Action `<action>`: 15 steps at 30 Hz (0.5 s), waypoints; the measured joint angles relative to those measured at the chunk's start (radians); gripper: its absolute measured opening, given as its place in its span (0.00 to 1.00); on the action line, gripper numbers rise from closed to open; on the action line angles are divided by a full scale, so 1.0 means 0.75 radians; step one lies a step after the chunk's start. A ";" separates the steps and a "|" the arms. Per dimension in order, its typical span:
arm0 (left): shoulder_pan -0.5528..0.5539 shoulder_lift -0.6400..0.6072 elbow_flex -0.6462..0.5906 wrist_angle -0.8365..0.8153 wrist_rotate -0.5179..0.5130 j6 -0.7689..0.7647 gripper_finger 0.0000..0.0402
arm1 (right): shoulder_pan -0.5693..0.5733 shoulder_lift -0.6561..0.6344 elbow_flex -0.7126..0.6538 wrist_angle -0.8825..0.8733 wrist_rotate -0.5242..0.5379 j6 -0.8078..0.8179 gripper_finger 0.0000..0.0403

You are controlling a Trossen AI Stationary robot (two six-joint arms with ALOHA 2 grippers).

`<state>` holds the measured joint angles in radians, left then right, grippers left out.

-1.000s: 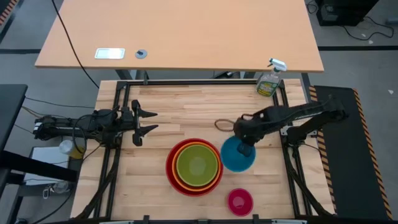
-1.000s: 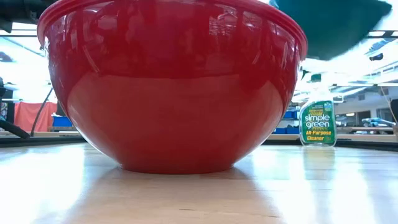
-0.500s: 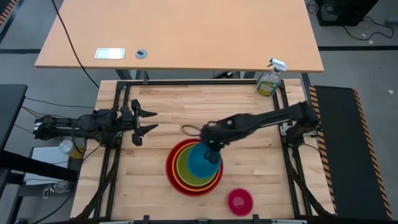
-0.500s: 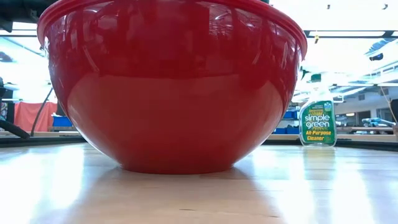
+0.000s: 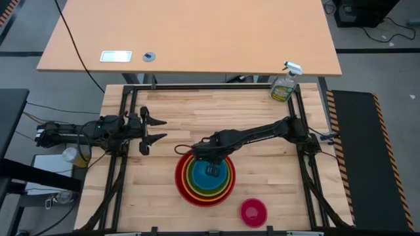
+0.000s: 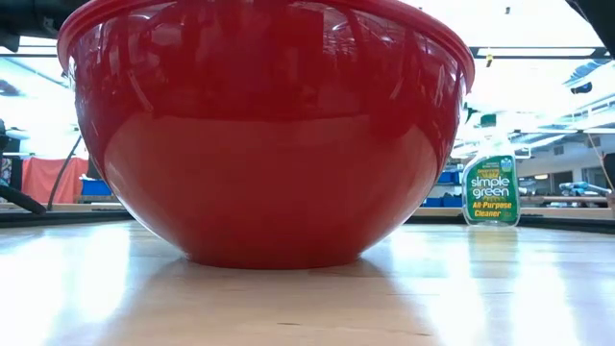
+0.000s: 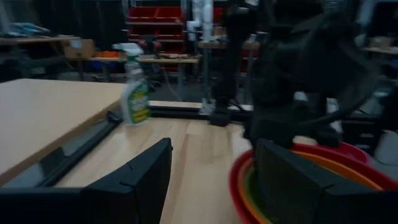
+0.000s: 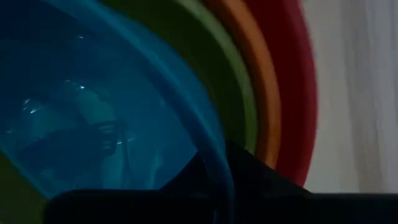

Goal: Nest bowls inside each other
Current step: Stack the small blue bowl on top of the medium green bowl

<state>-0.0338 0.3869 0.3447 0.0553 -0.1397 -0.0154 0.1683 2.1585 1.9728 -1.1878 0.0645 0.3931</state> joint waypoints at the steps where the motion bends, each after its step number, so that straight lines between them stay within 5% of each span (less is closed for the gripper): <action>1: 0.000 0.006 0.000 -0.004 0.025 0.000 0.59 | 0.000 0.002 0.000 -0.009 -0.010 -0.008 0.12; 9: 0.000 0.062 0.000 -0.003 0.055 0.001 0.59 | -0.002 -0.008 0.024 -0.064 -0.065 -0.008 0.40; 15: 0.000 0.078 0.000 0.012 0.054 0.012 0.59 | -0.016 -0.009 0.180 -0.267 -0.013 0.039 0.49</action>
<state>-0.0341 0.4452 0.3448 0.0644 -0.0990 -0.0066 0.1566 2.1521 2.1078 -1.3879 0.0544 0.4221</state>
